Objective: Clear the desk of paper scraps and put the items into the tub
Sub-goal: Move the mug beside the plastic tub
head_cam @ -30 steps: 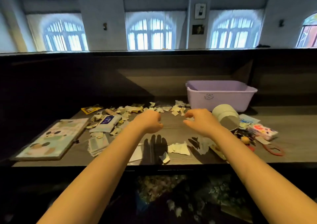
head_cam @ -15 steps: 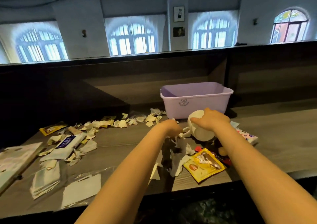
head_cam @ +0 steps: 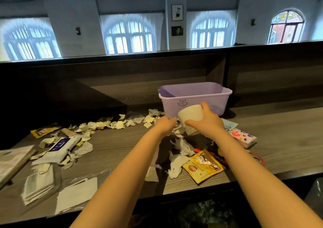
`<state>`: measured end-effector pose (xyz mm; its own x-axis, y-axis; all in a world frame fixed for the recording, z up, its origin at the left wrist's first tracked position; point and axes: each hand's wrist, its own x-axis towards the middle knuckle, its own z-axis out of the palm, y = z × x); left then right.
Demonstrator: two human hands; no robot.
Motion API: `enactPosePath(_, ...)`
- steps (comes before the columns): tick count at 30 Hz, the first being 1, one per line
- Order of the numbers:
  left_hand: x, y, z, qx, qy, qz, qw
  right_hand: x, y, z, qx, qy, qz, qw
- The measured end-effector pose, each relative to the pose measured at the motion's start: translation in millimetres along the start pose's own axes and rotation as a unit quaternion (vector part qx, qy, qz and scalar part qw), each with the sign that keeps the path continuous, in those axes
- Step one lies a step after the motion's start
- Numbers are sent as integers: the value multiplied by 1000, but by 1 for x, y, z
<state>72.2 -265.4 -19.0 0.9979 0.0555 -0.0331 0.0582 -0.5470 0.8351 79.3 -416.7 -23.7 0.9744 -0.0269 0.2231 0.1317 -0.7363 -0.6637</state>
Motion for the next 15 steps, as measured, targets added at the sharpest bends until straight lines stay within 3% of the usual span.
enactPosePath(8, -21, -15, -25, -136, -45, 48, 988, -29, 2, 3, 273, -30, -63, 959)
enactPosePath(13, -32, -19, -30, -142, -68, 92, 983, -38, 1, 2, 294, -62, -120, 946)
enactPosePath(15, -33, -23, -30, -139, -41, 101, 984, -40, -1, 1, 265, -63, -145, 951)
